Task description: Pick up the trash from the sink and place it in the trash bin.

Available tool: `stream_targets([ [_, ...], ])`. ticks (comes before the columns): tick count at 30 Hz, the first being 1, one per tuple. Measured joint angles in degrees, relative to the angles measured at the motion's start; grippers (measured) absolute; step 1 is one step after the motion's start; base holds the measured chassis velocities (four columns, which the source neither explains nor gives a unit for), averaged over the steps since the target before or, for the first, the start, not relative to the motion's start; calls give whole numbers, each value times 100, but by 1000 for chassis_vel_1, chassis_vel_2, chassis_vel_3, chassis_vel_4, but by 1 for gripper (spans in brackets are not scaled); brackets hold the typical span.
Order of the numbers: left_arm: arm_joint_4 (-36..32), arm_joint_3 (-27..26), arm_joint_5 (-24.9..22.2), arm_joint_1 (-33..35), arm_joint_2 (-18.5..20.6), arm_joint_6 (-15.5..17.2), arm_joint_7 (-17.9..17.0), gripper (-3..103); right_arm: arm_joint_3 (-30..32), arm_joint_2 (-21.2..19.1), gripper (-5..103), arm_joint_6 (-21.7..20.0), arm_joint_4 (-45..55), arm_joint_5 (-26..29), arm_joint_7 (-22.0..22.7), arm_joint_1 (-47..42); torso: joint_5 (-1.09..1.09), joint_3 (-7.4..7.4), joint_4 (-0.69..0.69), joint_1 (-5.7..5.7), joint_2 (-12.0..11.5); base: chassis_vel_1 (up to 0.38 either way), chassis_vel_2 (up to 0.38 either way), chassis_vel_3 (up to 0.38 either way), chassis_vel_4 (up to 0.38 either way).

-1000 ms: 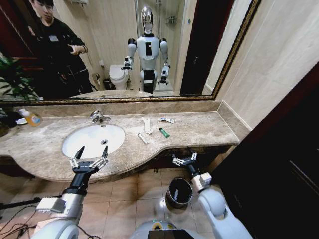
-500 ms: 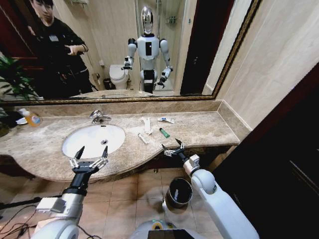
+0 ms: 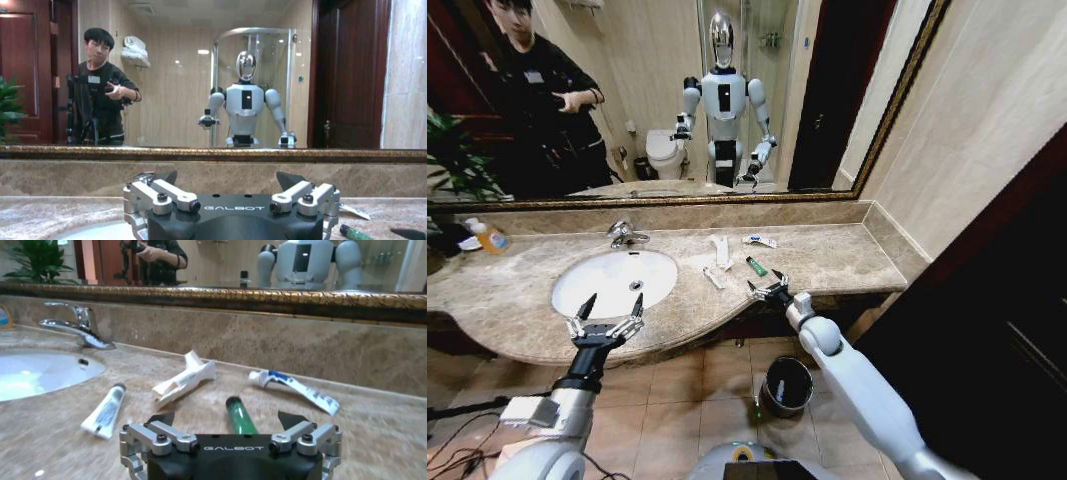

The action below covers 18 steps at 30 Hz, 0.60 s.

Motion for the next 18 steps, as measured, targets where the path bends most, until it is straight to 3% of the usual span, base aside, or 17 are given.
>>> stream_targets([
  [6,0,0,0,0,0,0,0,100,-221,-57,100,-255,-223,294,-2,446,0,0,0,0,0,0,0,0,0],
  [12,0,0,0,0,0,0,0,100,-365,-106,100,-993,-414,805,-46,835,0,0,0,0,0,0,0,0,0],
  [18,0,0,0,0,0,0,0,100,-374,-87,102,-1300,-435,851,-79,923,0,0,-1,0,0,0,0,0,0],
])
